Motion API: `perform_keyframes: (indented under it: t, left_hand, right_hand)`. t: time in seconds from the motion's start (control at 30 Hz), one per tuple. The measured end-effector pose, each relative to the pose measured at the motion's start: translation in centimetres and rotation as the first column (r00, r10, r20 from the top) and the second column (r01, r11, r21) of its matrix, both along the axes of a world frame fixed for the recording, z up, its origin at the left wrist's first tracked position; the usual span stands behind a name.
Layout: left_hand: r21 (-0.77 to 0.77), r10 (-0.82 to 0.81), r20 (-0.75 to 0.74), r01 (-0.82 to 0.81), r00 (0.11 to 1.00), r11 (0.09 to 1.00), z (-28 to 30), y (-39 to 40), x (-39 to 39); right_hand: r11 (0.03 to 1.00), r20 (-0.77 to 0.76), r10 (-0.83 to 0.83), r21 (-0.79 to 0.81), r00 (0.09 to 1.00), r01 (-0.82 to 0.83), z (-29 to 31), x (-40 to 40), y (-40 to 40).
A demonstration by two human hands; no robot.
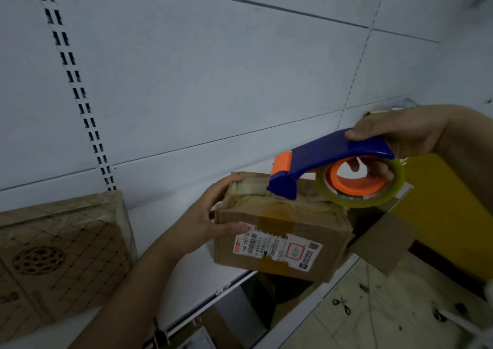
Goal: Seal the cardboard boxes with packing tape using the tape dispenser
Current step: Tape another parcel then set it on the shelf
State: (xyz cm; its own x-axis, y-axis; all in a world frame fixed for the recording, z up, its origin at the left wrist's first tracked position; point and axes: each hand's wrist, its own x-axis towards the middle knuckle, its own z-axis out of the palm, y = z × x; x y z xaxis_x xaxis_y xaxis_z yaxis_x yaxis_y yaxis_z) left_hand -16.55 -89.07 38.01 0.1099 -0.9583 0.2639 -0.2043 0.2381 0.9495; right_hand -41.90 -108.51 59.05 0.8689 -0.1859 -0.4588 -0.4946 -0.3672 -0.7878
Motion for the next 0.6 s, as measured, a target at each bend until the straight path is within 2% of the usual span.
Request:
perform_keyframes:
  t: [0.17, 0.27, 0.33, 0.4, 0.47, 0.5, 0.57, 0.6]
  left_hand:
    - [0.024, 0.001, -0.011, -0.001, 1.000, 1.000, 0.5, 0.1, -0.3]
    - [0.106, -0.062, 0.007, 0.061, 0.998, 0.993, 1.2, 0.6, 0.2]
    - [0.178, -0.124, 0.026, 0.117, 0.992, 0.977, 2.0, 0.9, 0.6]
    - [0.229, -0.117, -0.028, 0.120, 0.993, 0.966, 3.2, 1.3, 0.6]
    - [0.250, -0.031, -0.066, 0.047, 0.997, 0.967, 5.0, 1.4, -0.1]
    - [0.248, 0.055, -0.040, -0.043, 0.998, 0.968, 5.9, 1.1, -0.6]
    - [0.228, 0.266, 0.120, -0.287, 0.957, 0.930, 6.9, -0.5, -1.5]
    - [0.179, 0.315, 0.223, -0.357, 0.923, 0.917, 6.8, -1.1, -1.7]
  right_hand:
    - [0.992, 0.014, -0.128, -0.023, 0.992, 0.128, -0.4, -2.5, -0.8]
    - [0.983, 0.021, -0.140, -0.114, 0.990, 0.142, -2.4, -2.4, -0.2]
    - [0.978, 0.054, -0.166, -0.117, 0.985, 0.171, -3.1, -2.6, -0.1]
    - [0.982, 0.047, -0.149, -0.114, 0.988, 0.153, -3.2, -2.9, 0.1]
    - [0.984, 0.019, -0.126, -0.121, 0.992, 0.127, -3.2, -3.0, 0.5]
    - [0.983, 0.014, -0.126, -0.131, 0.992, 0.126, -3.1, -2.8, 0.6]
    - [0.975, 0.031, -0.172, -0.136, 0.985, 0.174, -3.1, -2.5, 0.7]
    - [0.969, 0.045, -0.200, -0.142, 0.979, 0.204, -3.0, -2.2, 0.6]
